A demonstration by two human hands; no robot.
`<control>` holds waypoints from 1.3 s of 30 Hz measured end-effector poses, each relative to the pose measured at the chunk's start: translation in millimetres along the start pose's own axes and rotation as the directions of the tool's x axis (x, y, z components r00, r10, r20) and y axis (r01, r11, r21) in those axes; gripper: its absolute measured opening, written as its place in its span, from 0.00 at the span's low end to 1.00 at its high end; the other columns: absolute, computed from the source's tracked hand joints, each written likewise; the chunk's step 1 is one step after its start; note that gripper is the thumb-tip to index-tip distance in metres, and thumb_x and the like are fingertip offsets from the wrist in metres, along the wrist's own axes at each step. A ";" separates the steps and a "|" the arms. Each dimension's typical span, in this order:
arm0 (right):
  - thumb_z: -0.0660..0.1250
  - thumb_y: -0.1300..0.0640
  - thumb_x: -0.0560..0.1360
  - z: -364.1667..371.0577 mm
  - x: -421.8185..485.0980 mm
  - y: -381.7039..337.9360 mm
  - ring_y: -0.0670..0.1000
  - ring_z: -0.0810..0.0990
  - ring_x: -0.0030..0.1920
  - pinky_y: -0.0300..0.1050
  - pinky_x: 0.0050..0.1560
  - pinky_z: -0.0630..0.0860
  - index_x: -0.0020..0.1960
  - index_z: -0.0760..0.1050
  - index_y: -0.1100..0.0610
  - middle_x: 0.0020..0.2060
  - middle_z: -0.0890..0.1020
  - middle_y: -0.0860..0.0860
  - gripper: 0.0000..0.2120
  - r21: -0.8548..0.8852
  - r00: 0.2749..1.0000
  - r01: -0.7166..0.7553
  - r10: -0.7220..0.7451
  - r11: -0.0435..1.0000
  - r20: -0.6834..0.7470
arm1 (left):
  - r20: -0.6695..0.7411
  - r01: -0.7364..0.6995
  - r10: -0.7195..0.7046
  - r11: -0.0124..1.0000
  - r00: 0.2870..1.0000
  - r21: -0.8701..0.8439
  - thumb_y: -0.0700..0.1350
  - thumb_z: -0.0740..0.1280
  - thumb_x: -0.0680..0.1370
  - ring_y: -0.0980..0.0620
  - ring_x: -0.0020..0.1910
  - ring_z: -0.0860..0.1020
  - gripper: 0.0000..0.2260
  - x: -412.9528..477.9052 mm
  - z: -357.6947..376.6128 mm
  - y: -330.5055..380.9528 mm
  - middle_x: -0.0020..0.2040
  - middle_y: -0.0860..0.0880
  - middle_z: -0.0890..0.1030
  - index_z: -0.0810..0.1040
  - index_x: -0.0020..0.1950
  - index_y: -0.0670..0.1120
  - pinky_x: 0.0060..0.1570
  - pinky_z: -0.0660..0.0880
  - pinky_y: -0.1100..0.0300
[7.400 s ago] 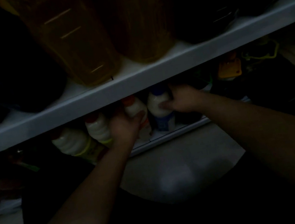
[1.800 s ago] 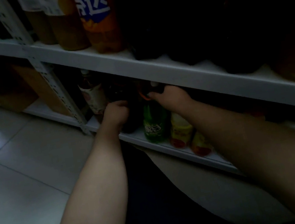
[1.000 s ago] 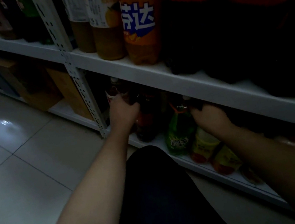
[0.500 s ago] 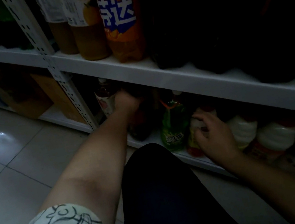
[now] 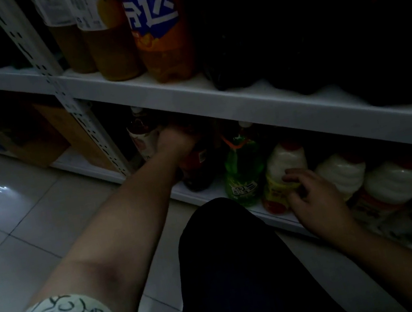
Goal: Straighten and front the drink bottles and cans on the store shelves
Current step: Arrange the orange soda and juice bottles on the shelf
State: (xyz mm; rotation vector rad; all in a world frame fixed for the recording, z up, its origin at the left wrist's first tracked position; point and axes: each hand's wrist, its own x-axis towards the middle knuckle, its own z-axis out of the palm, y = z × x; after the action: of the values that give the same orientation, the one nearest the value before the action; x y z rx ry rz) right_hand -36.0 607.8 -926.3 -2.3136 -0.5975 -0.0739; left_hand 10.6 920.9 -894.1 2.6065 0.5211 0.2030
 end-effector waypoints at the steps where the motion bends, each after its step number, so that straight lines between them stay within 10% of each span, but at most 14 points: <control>1: 0.67 0.65 0.71 0.3 -1.2 1.6 0.52 0.78 0.54 0.38 0.50 0.67 0.56 0.78 0.58 0.60 0.77 0.52 0.14 0.002 1.000 0.002 -0.002 1.000 0.001 | -0.025 0.007 -0.008 1.000 1.000 -0.008 0.57 0.68 0.75 0.41 0.69 0.67 0.31 0.3 0.6 -1.8 0.71 0.41 0.68 0.63 0.73 0.46 0.65 0.66 0.51; 7: 0.68 0.65 0.71 2.0 -5.8 5.9 0.53 0.78 0.53 0.43 0.52 0.73 0.55 0.79 0.58 0.57 0.79 0.52 0.12 0.023 1.000 -0.014 0.015 1.000 -0.006 | 0.240 0.161 -0.003 0.752 0.971 -0.639 0.35 0.77 0.66 0.57 0.45 0.81 0.18 -12.3 -32.3 -17.1 0.43 0.56 0.84 0.79 0.51 0.50 0.39 0.80 0.63; 11: 0.67 0.64 0.72 1.8 -7.9 6.1 0.52 0.79 0.52 0.42 0.51 0.72 0.54 0.79 0.58 0.57 0.79 0.51 0.12 0.031 1.000 -0.013 0.013 0.999 -0.006 | 0.385 0.268 -0.057 0.811 0.921 -0.521 0.36 0.73 0.70 0.51 0.50 0.79 0.18 -3.9 -37.8 -11.7 0.55 0.48 0.81 0.77 0.58 0.47 0.38 0.76 0.65; 15: 0.67 0.64 0.72 1.8 -8.6 5.3 0.50 0.78 0.50 0.42 0.50 0.73 0.54 0.79 0.59 0.57 0.79 0.51 0.11 0.036 1.000 -0.015 0.015 0.999 -0.001 | 0.086 0.209 -0.190 0.869 0.978 -0.449 0.58 0.75 0.67 0.46 0.68 0.69 0.39 -9.3 -15.5 -4.2 0.71 0.46 0.68 0.63 0.73 0.50 0.65 0.68 0.57; 18: 0.67 0.65 0.71 3.5 -10.0 5.1 0.48 0.77 0.48 0.41 0.48 0.71 0.54 0.79 0.57 0.56 0.78 0.49 0.12 0.064 1.000 -0.020 0.019 0.998 0.017 | -0.082 0.216 -0.234 0.959 0.969 -0.183 0.65 0.72 0.66 0.43 0.67 0.69 0.42 -10.6 -8.9 0.2 0.71 0.43 0.68 0.62 0.74 0.49 0.64 0.67 0.57; 25: 0.67 0.64 0.71 1.6 -12.3 3.6 0.41 0.75 0.48 0.32 0.46 0.69 0.52 0.79 0.52 0.51 0.77 0.43 0.12 0.115 0.999 -0.047 0.046 0.992 0.018 | 0.282 0.147 0.055 0.750 0.958 -0.645 0.34 0.77 0.64 0.57 0.50 0.81 0.21 -18.9 -34.3 -8.0 0.48 0.55 0.84 0.79 0.53 0.49 0.45 0.79 0.61; 29: 0.67 0.65 0.71 1.7 0.5 -14.8 0.36 0.73 0.46 0.20 0.45 0.64 0.53 0.79 0.56 0.51 0.78 0.46 0.12 0.157 1.000 0.006 -0.009 0.988 0.019 | 0.401 0.232 0.039 0.764 0.915 -0.602 0.32 0.72 0.69 0.52 0.54 0.78 0.20 -19.2 -26.4 1.8 0.55 0.51 0.81 0.78 0.59 0.47 0.48 0.77 0.61; 31: 0.66 0.63 0.72 4.3 12.4 -29.3 0.41 0.76 0.48 0.26 0.45 0.67 0.55 0.79 0.55 0.51 0.79 0.47 0.12 0.161 0.998 0.021 -0.031 0.987 0.061 | 0.350 0.265 -0.051 0.756 0.935 -0.599 0.39 0.73 0.70 0.49 0.54 0.79 0.17 -22.0 -9.9 5.3 0.58 0.46 0.80 0.78 0.58 0.46 0.45 0.78 0.63; 35: 0.65 0.60 0.73 16.2 44.6 -59.7 0.49 0.77 0.52 0.32 0.46 0.65 0.59 0.77 0.56 0.55 0.79 0.52 0.14 0.096 0.983 0.079 -0.094 0.992 0.157 | 0.020 0.202 -0.201 0.964 0.979 -0.176 0.70 0.73 0.58 0.43 0.67 0.67 0.50 -30.3 14.8 2.2 0.70 0.42 0.66 0.60 0.74 0.50 0.63 0.71 0.53; 39: 0.66 0.58 0.73 21.5 61.3 -77.4 0.50 0.78 0.48 0.38 0.49 0.71 0.58 0.77 0.54 0.53 0.81 0.51 0.14 0.098 0.985 0.067 -0.081 0.993 0.153 | -0.111 0.064 -0.096 0.962 0.989 -0.265 0.62 0.77 0.61 0.44 0.62 0.71 0.43 -28.4 14.9 -1.3 0.64 0.43 0.73 0.66 0.70 0.47 0.57 0.73 0.52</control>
State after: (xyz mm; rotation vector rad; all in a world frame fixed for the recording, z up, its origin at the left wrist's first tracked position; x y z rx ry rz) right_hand -18.0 694.9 -878.4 -2.2208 -0.7507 0.0996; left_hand -12.4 904.5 -909.2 2.3217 0.5984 0.3809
